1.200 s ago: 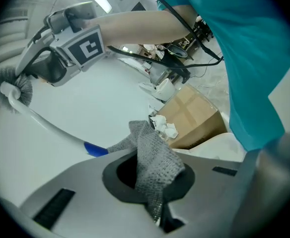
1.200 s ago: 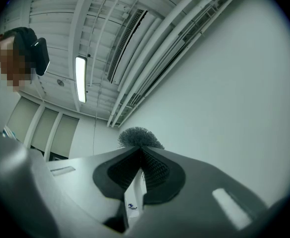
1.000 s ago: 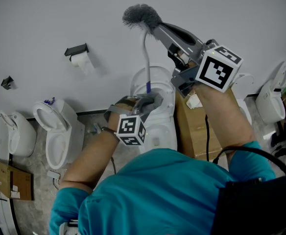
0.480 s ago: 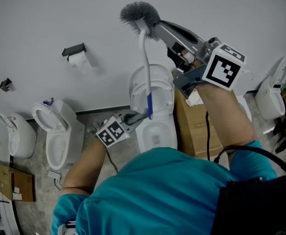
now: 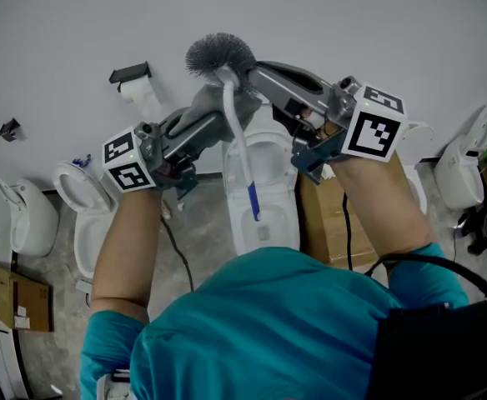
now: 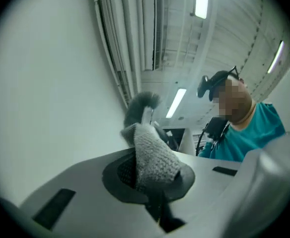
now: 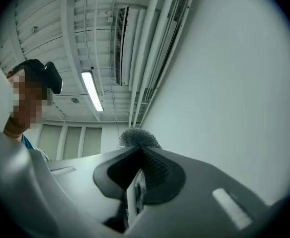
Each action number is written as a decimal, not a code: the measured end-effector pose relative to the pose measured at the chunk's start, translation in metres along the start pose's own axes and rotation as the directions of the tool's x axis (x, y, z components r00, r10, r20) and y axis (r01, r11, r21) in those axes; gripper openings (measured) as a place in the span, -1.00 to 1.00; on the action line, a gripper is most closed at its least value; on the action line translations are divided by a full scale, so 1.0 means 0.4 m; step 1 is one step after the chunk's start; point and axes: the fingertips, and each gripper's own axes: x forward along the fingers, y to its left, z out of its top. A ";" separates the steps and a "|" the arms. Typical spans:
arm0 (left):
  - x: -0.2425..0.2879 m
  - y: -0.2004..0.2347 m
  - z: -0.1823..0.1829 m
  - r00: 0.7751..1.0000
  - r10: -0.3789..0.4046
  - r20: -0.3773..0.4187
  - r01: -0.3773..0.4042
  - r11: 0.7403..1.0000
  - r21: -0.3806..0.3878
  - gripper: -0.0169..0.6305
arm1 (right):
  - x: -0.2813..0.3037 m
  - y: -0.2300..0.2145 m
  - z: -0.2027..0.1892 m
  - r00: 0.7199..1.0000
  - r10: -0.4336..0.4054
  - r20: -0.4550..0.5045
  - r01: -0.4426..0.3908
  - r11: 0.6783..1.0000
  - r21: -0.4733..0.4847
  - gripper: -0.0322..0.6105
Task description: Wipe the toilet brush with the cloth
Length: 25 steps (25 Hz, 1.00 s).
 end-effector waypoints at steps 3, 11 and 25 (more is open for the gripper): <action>0.032 -0.023 0.072 0.998 -0.067 0.011 0.067 0.998 -0.002 -0.91 | -0.002 -0.018 0.007 1.000 -0.001 0.000 0.001 1.000 0.019 -0.86; 0.045 -0.002 0.083 0.987 -0.081 0.137 0.106 0.977 -0.187 -0.91 | -0.005 -0.016 0.011 1.000 0.012 0.019 -0.012 1.000 0.026 -0.86; 0.050 -0.032 0.020 0.978 -0.139 0.156 0.177 0.949 -0.260 -0.91 | -0.006 -0.024 0.019 0.998 -0.015 0.056 0.014 1.000 0.025 -0.86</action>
